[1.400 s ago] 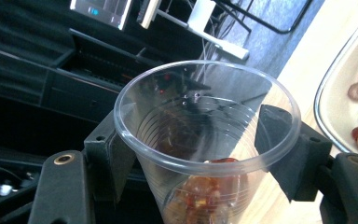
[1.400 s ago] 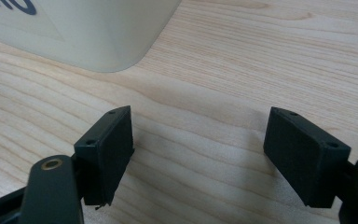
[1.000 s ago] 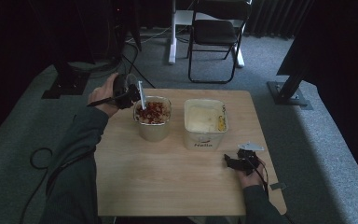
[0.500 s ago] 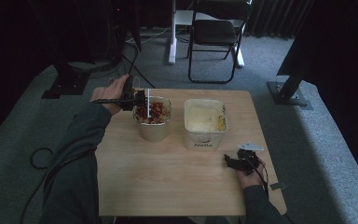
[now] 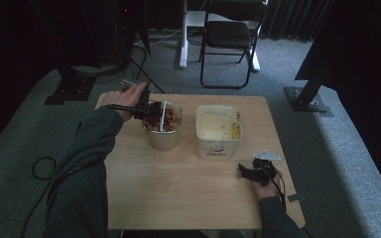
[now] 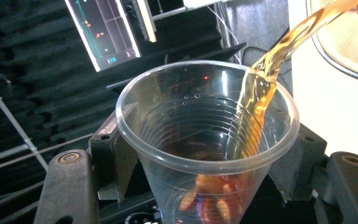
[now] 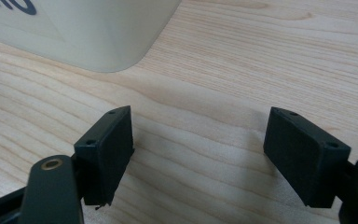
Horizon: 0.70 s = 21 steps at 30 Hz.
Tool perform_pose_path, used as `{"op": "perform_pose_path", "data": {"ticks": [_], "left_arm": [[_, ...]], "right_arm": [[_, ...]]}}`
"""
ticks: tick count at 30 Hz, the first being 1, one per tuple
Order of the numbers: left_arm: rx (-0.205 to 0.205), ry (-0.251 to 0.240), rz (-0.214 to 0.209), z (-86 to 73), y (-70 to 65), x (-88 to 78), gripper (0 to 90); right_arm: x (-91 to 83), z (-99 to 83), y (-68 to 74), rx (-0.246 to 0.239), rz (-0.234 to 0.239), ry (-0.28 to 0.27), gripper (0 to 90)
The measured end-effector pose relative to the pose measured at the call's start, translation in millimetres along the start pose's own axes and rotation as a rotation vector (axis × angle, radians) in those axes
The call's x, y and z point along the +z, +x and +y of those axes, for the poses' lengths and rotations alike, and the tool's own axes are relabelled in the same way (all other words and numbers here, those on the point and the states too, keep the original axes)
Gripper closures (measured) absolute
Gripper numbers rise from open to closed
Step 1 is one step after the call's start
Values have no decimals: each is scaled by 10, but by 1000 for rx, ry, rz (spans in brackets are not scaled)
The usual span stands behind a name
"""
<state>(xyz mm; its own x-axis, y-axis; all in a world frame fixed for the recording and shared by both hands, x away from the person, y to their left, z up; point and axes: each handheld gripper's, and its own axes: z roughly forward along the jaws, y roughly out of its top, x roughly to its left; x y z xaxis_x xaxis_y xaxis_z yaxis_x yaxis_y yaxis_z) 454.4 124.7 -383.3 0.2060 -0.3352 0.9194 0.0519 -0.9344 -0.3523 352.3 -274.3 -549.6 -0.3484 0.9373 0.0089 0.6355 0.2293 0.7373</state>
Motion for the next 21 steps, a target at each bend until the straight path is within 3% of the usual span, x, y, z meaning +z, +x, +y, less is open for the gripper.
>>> {"op": "perform_pose_path", "data": {"ticks": [9, 21], "left_arm": [[71, 15, 16, 17, -25, -9, 341], [85, 25, 21, 14, -36, -5, 349]], "right_arm": [[0, 0, 0, 0, 0, 0, 236], [1, 0, -1, -2, 0, -1, 236]]}}
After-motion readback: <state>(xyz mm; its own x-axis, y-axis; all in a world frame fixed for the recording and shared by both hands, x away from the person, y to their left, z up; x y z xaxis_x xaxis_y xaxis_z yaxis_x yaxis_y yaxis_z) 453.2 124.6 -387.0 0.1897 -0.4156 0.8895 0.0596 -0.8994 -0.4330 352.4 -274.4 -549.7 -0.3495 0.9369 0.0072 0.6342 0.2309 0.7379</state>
